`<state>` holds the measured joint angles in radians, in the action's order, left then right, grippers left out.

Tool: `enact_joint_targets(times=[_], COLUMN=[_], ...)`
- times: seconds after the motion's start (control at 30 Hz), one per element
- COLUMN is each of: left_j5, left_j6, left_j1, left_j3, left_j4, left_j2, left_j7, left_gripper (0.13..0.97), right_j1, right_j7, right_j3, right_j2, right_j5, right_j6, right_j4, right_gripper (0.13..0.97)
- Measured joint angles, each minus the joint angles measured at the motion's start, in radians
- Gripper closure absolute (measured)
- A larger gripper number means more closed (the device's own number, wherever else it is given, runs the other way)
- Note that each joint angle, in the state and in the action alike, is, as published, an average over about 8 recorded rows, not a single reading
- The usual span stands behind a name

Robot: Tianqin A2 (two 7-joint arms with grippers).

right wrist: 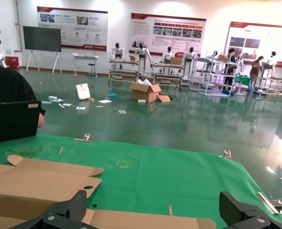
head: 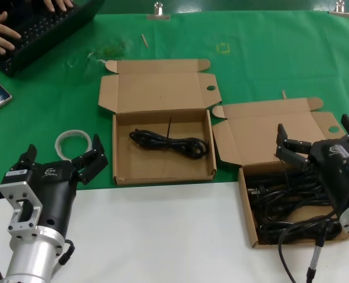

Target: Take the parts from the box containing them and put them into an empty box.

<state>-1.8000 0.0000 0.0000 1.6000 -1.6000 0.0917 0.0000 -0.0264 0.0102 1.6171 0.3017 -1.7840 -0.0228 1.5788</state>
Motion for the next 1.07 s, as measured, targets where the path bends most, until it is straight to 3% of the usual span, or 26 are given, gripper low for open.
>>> enact_joint_targets(times=[1.07], left_j5=[0.000], left_j6=[0.000], left_j1=[0.000], left_j3=[0.000], left_j4=[0.000], left_j2=[0.000], left_j7=[0.000], left_gripper=[0.132], right_j1=[0.000], right_j7=[0.000], right_j3=[0.000], right_j2=[0.000], right_j5=[0.000], right_j6=[0.000], right_j4=[0.000], right_gripper=[0.129])
